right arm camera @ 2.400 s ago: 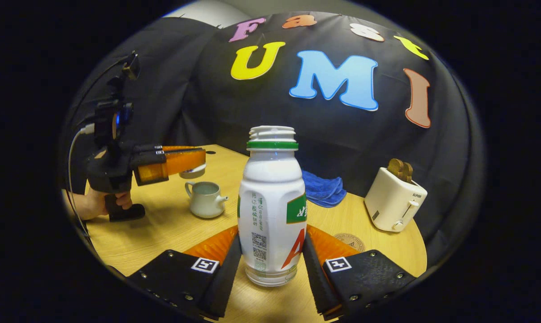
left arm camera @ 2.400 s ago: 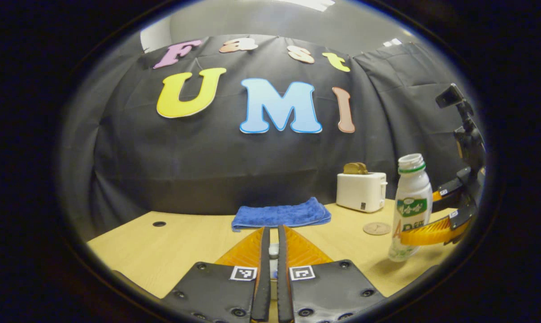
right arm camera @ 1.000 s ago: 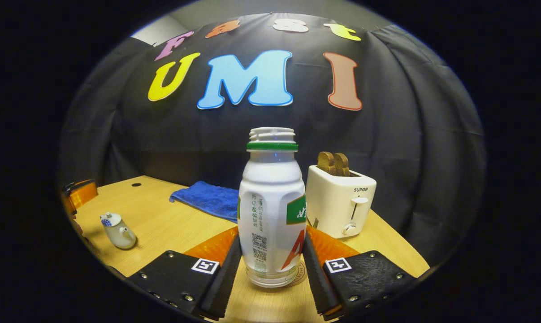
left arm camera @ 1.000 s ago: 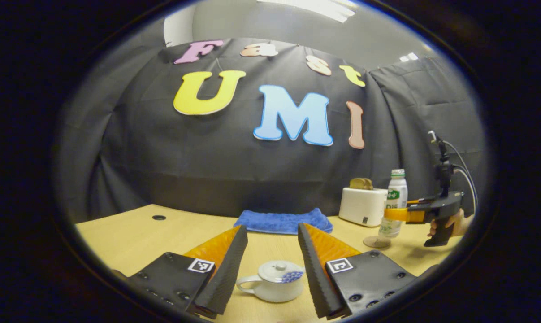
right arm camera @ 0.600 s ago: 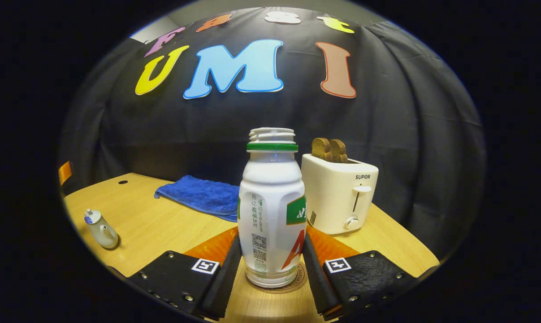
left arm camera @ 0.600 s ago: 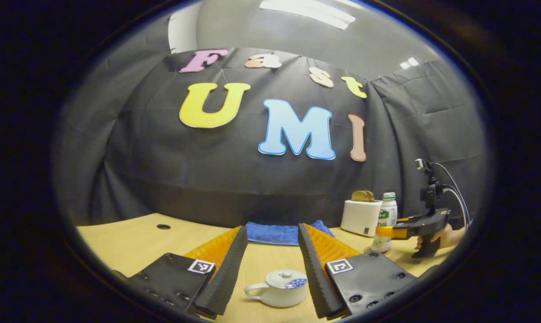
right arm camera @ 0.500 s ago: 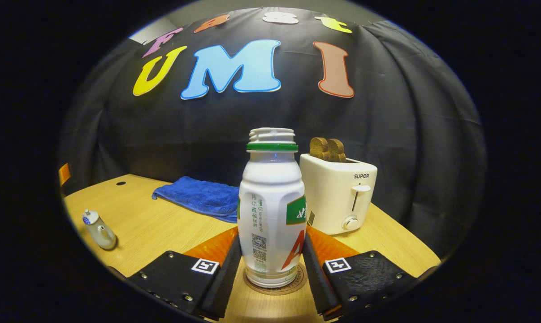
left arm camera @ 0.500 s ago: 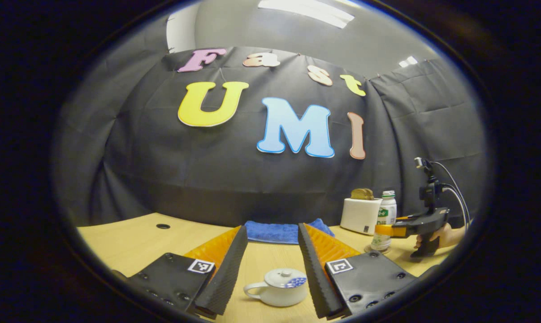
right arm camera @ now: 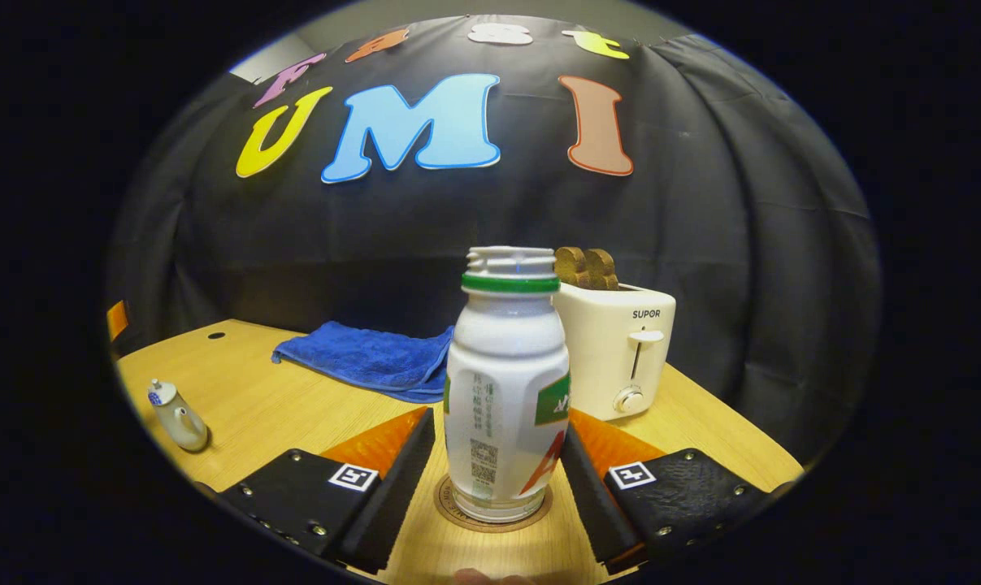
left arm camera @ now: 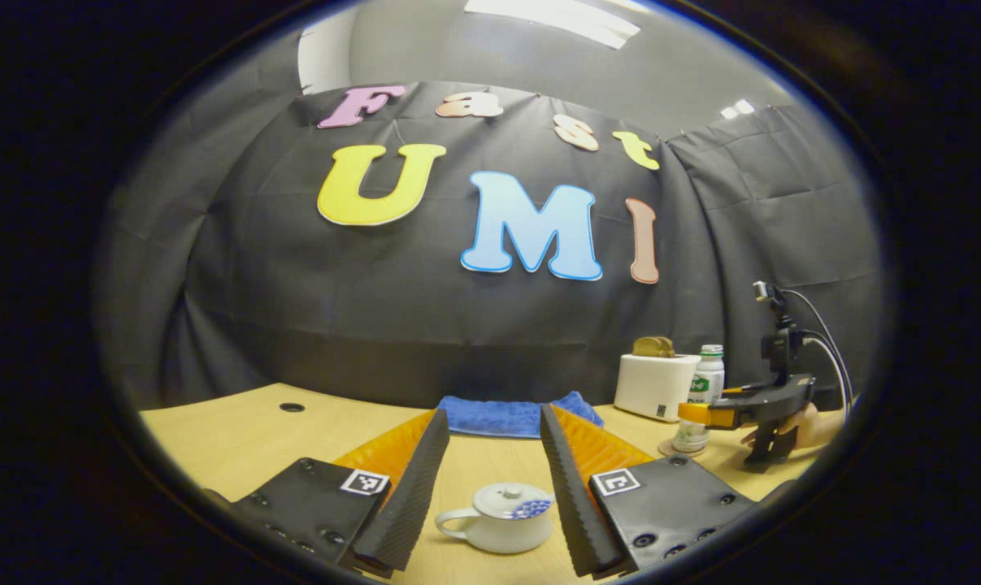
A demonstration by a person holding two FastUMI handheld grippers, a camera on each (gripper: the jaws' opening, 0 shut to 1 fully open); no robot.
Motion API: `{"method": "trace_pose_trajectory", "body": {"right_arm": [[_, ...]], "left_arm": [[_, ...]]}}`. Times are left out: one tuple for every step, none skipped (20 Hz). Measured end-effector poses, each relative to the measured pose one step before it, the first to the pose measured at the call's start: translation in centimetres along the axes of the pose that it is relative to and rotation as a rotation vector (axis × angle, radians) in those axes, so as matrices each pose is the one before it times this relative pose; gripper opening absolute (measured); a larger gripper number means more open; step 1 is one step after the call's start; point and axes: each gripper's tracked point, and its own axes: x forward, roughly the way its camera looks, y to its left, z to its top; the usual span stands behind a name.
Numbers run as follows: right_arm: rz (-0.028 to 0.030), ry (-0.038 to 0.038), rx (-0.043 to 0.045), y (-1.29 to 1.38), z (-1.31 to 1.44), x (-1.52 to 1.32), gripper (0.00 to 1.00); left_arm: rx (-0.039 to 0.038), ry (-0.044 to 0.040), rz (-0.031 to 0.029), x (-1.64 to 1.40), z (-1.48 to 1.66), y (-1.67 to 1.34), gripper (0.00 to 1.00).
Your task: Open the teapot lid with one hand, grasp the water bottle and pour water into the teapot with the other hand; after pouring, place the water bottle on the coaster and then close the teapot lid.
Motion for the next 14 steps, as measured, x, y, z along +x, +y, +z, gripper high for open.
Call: {"method": "trace_pose_trajectory", "body": {"right_arm": [[-0.00852, -0.00863, -0.00344, -0.172, 0.357, -0.189, 0.88], [-0.00713, -0.01096, -0.00136, -0.212, 0.441, -0.206, 0.88], [-0.00361, -0.00825, 0.00753, -0.180, 0.321, -0.319, 0.88], [0.00092, -0.00484, 0.00613, 0.007, 0.392, -0.402, 0.88], [0.00386, -0.00777, 0.00270, -0.003, 0.322, -0.645, 0.88], [0.00336, -0.01207, 0.00377, -0.024, 0.587, -0.780, 0.88], [0.00076, -0.01379, 0.00308, -0.082, 0.597, -1.041, 0.88], [-0.00460, -0.03207, 0.01316, -0.200, 0.797, -1.292, 0.88], [-0.01445, -0.04212, 0.01596, -0.258, 0.898, -1.265, 0.88], [-0.00459, -0.02620, 0.02070, 0.068, 0.761, -1.625, 0.88], [-0.00416, -0.00807, 0.02260, 0.325, 0.318, -1.956, 0.88], [-0.02049, 0.01577, 0.02331, 0.183, -0.286, -1.653, 0.88], [0.00027, 0.02384, 0.02805, 0.675, -0.785, -1.618, 0.88], [-0.01027, 0.02443, 0.02159, 0.779, -0.734, -1.406, 0.88]], "left_arm": [[0.00102, 0.00107, -0.00125, -0.075, -0.083, -0.036, 0.76], [0.00125, 0.00112, -0.00056, -0.032, -0.069, 0.008, 0.76], [-0.00084, -0.00087, -0.00010, 0.012, 0.098, 0.036, 0.76], [-0.00227, -0.00181, -0.00135, -0.023, 0.034, -0.071, 0.76], [0.00031, -0.00241, 0.00047, -0.069, 0.142, -0.086, 0.76], [0.00405, -0.00279, 0.00310, -0.056, 0.113, 0.038, 0.76], [0.00862, -0.00228, 0.00322, -0.045, 0.169, -0.029, 0.77], [0.01508, -0.00063, 0.00612, -0.256, -0.019, -0.114, 0.76], [0.01604, 0.00058, 0.00542, -0.330, 0.075, -0.159, 0.76], [0.00813, 0.00523, 0.00561, -0.501, -0.046, -0.401, 0.76], [-0.00051, 0.01006, 0.00681, -0.844, -0.041, -0.414, 0.76], [-0.00203, 0.00982, 0.01629, -1.058, -0.310, -0.544, 0.81], [-0.00676, 0.01014, 0.01453, -1.133, -0.183, -0.687, 0.85], [-0.01382, 0.01011, 0.01332, -1.004, -0.354, -1.040, 0.90]]}}
